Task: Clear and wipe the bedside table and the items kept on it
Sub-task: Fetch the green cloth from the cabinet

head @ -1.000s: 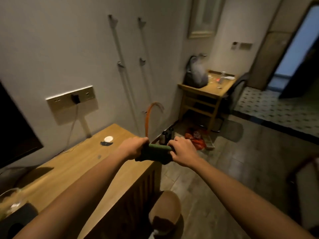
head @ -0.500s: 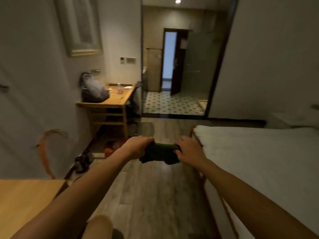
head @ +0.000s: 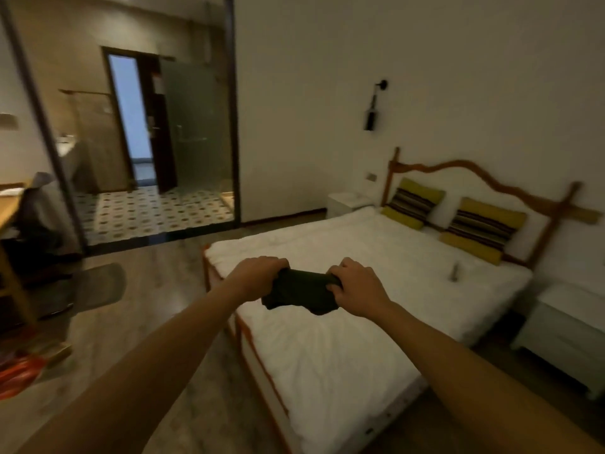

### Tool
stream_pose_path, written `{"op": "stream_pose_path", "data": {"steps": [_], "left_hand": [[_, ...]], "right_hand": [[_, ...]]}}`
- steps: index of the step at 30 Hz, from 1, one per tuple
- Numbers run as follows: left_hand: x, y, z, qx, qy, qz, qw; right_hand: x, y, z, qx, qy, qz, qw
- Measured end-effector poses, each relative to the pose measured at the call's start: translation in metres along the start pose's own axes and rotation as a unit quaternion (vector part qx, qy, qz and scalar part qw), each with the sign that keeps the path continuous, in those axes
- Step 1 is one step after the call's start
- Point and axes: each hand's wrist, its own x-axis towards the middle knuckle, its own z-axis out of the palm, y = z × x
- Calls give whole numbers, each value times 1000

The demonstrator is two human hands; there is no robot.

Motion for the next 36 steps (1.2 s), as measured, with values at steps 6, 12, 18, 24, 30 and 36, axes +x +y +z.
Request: {"op": "stream_pose_path", "data": {"steps": [6, 12, 18, 24, 30, 36], "left_hand": [[96, 105, 45, 5, -35, 108, 994], [195, 209, 92, 24, -55, 214, 975], [311, 294, 144, -1, -69, 284, 956], [424, 366, 175, -114, -90, 288, 947], [525, 447, 206, -186, -98, 325, 922], [611, 540, 256, -206, -127, 379, 893]], "right_hand": [[-56, 123, -16, -7, 3, 105, 994], [-105, 237, -16, -13, -6, 199, 980], [-111, 358, -16, -21, 3, 279, 960], [-100, 470, -18, -4, 11, 357, 934], [-109, 579, -18, 13, 38, 429, 902], [-131, 699, -16, 20, 47, 474, 879]]}}
